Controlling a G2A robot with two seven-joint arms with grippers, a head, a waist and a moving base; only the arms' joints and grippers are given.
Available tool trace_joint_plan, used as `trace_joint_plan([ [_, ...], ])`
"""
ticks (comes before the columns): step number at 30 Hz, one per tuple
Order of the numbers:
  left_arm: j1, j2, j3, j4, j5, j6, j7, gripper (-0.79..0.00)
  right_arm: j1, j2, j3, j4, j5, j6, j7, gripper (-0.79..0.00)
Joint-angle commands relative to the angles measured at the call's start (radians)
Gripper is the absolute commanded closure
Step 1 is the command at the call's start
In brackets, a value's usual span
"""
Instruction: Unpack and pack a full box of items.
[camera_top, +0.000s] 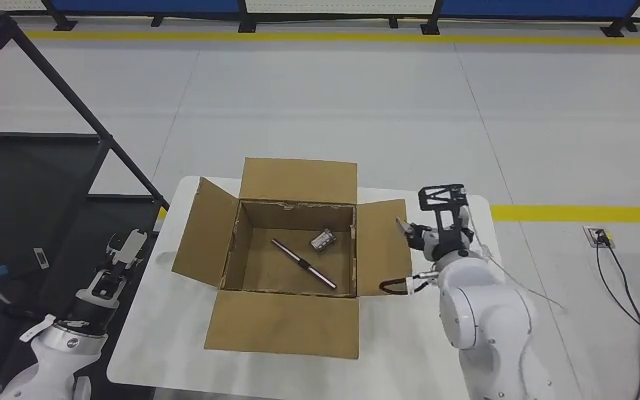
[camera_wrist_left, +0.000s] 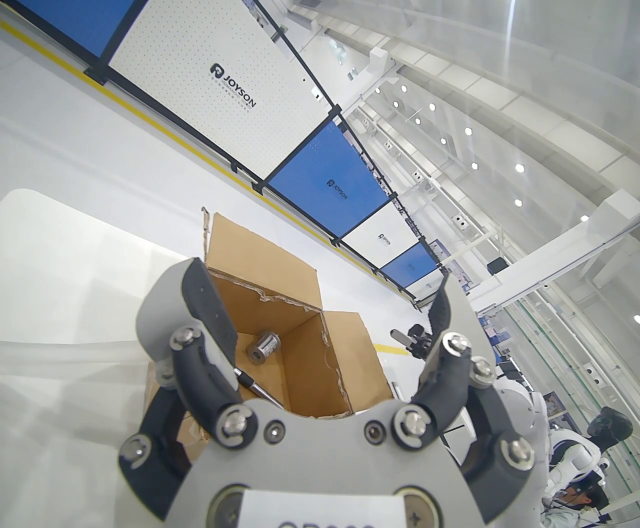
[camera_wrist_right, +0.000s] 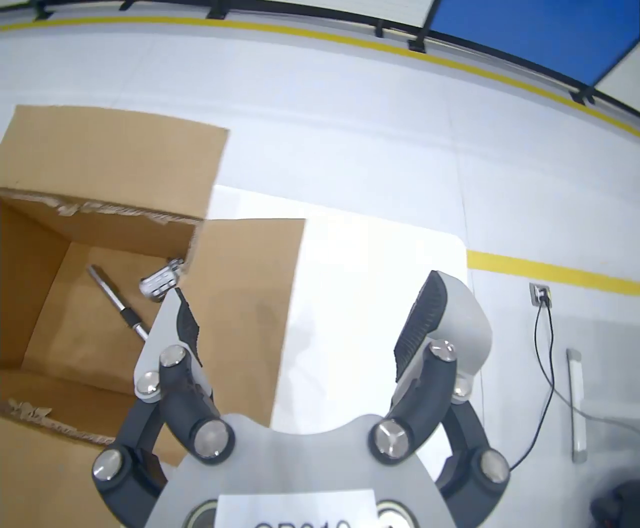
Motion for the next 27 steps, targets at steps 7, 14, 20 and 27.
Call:
trace_joint_plan([
  [7,0.0,0.0,0.0,0.0,0.0,0.0,0.0,-0.785,0.058,0.012,0.191,0.153,0.006,0.068,0.141,-0.785],
  [14,0.0,0.0,0.0,0.0,0.0,0.0,0.0,-0.785,0.189,0.025,0.281,0.433,0.094,-0.005,0.252,-0.785],
  [20,0.0,0.0,0.0,0.0,0.0,0.0,0.0,-0.785,0.253,0.041,0.33,0.597,0.13,-0.075,0.251,-0.785],
  [27,0.0,0.0,0.0,0.0,0.0,0.0,0.0,-0.785,0.296,0.054,0.335,0.71,0.129,-0.093,0.233,-0.332],
])
